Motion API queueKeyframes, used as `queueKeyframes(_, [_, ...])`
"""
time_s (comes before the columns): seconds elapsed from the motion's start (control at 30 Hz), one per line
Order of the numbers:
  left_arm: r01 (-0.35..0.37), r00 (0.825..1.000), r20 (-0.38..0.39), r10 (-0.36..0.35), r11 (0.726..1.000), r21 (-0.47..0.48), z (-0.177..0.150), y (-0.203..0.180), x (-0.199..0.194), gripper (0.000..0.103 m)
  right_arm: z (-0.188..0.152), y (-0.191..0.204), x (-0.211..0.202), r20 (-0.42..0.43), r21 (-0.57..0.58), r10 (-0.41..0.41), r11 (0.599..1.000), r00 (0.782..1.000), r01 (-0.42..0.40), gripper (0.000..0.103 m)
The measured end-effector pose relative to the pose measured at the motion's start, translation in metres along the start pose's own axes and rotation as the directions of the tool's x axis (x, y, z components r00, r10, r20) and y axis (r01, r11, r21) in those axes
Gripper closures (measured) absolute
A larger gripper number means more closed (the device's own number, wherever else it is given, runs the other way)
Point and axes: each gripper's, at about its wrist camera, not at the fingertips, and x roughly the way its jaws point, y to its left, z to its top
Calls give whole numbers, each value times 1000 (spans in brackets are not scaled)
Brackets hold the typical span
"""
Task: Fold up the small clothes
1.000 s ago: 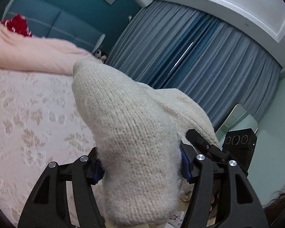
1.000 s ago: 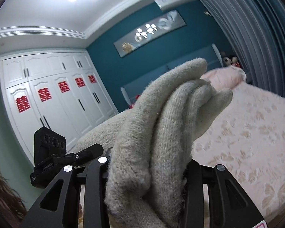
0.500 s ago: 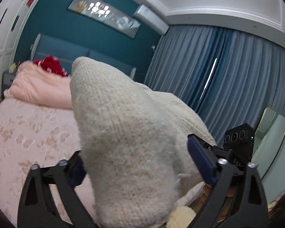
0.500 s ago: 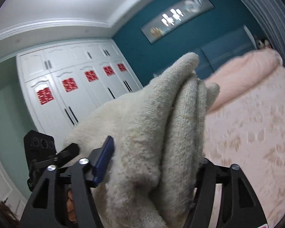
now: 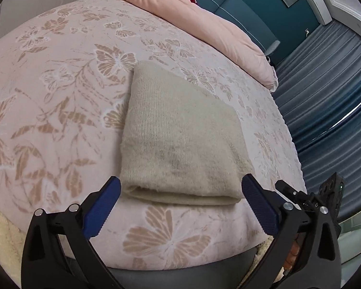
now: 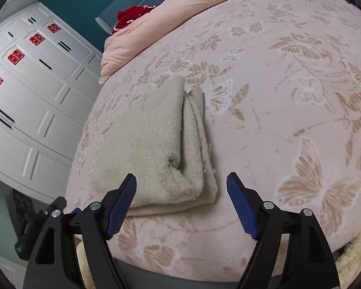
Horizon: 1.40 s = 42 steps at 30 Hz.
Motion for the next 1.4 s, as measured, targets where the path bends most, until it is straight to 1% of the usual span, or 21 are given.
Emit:
queueKeyframes(0.07, [-28,999,-32,28,1000,-12,3,15,14,5,8,5,25,-35,4,-20,1000,999,20,24])
queueKeyframes(0.2, [-60,994,-93,49,990,-125,3,45,51,6,8,9,79,-136,-25,-80,997,988,77,26])
queueKeyframes(0.23, [-46,994,-102,31,988,-149,4,51,57,8,7,6,92,-162,-14,-83,997,983,82,29])
queueKeyframes(0.27, [-32,994,-106,14,986,-167,5,56,63,17,6,5,100,-173,0,-57,998,983,58,43])
queueKeyframes(0.3, [-26,992,-127,4,985,-171,7,58,70,31,8,5,103,-170,12,-23,1000,985,25,55])
queueKeyframes(0.37, [-13,990,-138,-11,985,-173,11,58,74,35,17,10,100,-154,28,18,1000,988,-14,66])
queueKeyframes(0.43, [15,992,-118,-33,988,-152,19,51,69,42,28,27,82,-96,-20,54,998,994,-56,69])
queueKeyframes(0.47, [40,993,-103,-54,990,-136,25,45,63,52,34,38,67,-56,-63,79,995,995,-82,70])
queueKeyframes(0.5, [66,995,-72,-75,991,-116,31,37,53,53,38,51,52,-15,-117,87,989,996,-88,70])
queueKeyframes(0.6, [67,998,5,-67,998,-16,37,20,33,51,38,67,33,46,-235,52,971,998,-40,69])
queueKeyframes(0.67, [38,997,-63,-39,999,-16,29,27,50,49,29,49,56,-14,-239,-32,971,999,27,65])
queueKeyframes(0.73, [-54,985,-164,49,998,-25,12,39,74,49,11,21,89,-143,-228,-155,966,978,119,64])
queueKeyframes(0.8, [-56,988,-145,52,998,-19,2,41,66,45,2,10,68,-83,-166,-86,984,993,72,62])
queueKeyframes(0.97, [-112,993,-18,113,992,61,13,14,16,35,8,25,-1,98,-144,-127,980,987,140,60])
queueKeyframes(1.03, [-112,994,24,110,991,78,24,-2,6,35,18,35,-10,126,-148,-81,984,989,100,76])
queueKeyframes(1.07, [-111,994,30,109,989,101,27,-11,7,35,21,41,-9,115,-156,-61,985,992,78,91])
queueKeyframes(1.1, [-113,993,28,111,985,131,29,-21,10,35,24,47,-3,95,-170,-50,983,994,66,96])
queueKeyframes(1.2, [-145,987,-46,156,971,192,26,-28,45,35,19,51,38,-26,-239,-119,965,993,110,98])
queueKeyframes(1.27, [-216,964,-107,243,952,218,14,-16,74,35,2,35,81,-161,-261,-210,951,964,164,103])
queueKeyframes(1.3, [-237,957,-115,267,945,224,8,-11,81,35,-5,30,87,-188,-233,-188,962,964,142,103])
queueKeyframes(1.4, [-263,948,-94,303,917,298,-2,-16,76,35,-4,50,63,-115,-253,-193,954,974,159,103])
